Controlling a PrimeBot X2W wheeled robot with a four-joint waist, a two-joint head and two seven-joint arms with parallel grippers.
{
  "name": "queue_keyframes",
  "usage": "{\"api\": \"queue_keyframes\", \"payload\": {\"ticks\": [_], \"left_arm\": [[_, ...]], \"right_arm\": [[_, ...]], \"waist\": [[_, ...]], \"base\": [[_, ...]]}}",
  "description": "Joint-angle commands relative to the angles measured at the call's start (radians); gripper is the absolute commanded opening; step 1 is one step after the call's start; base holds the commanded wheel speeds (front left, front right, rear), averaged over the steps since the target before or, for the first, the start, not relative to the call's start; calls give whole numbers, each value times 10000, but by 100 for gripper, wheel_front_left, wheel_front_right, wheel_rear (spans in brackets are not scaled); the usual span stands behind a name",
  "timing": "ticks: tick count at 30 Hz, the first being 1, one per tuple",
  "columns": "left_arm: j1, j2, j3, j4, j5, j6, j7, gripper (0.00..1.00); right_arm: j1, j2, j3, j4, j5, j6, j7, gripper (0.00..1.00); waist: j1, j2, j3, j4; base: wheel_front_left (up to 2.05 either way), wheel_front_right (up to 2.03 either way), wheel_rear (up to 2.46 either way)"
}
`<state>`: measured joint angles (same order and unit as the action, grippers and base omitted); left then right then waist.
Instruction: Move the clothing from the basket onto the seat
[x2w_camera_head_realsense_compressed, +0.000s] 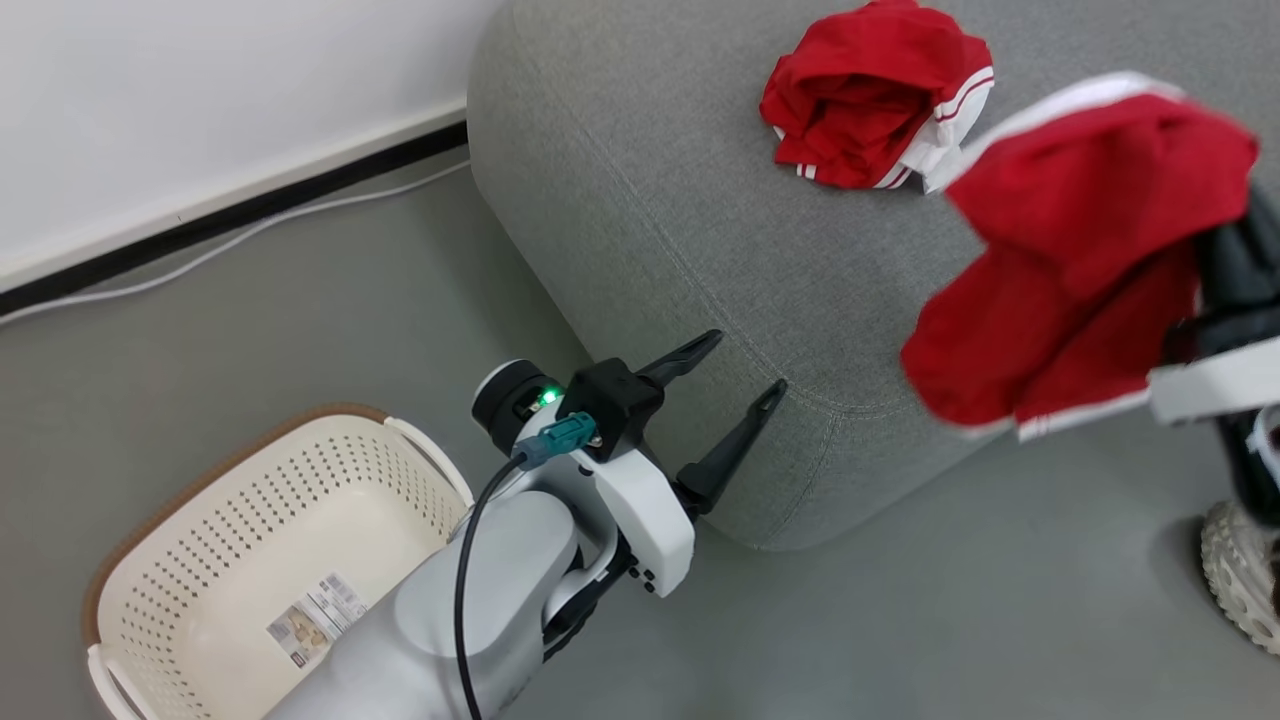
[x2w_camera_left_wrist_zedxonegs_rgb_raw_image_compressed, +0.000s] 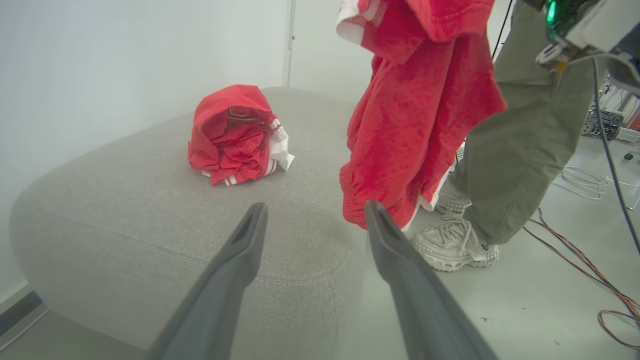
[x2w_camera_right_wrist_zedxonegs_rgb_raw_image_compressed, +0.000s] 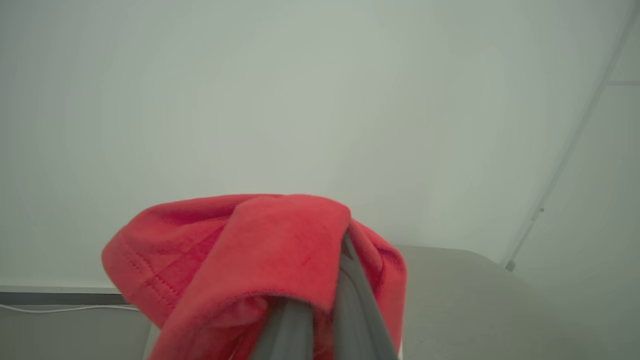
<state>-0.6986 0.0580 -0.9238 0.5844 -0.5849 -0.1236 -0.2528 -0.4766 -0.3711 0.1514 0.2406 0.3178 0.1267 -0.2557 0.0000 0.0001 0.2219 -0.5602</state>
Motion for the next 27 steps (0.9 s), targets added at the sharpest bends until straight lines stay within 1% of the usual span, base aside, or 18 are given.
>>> {"api": "queue_keyframes", "payload": {"ticks": [1, 8, 14, 19, 27], "left_arm": [[-142, 136, 269, -140, -59, -70, -89, 100], [-115, 474, 463, -71, 165, -70, -89, 100], [-190, 681, 472, -96, 494, -70, -89, 100], [-341, 789, 485, -180, 614, -42, -89, 100], [-445, 982, 350, -301, 743, -49, -89, 100]], "right_arm": [[-529, -356, -74, -76, -211, 40, -61, 0], [-2483, -530, -470, 596, -801, 40, -61, 0], [-3981, -857, -1289, 1404, -1081, 40, -61, 0], [-5301, -1363, -2061, 2131, -1560, 40, -61, 0], [-7266, -2060, -2987, 3798, -2398, 40, -61, 0]], "waist": [[0, -1, 260, 2], [0, -1, 1260, 45], [0, -1, 2184, 595], [0, -1, 3005, 1128], [0, -1, 4046, 1892]], "base": [[0, 0, 0], [0, 0, 0], [0, 0, 0], [0, 0, 0], [0, 0, 0]]}}
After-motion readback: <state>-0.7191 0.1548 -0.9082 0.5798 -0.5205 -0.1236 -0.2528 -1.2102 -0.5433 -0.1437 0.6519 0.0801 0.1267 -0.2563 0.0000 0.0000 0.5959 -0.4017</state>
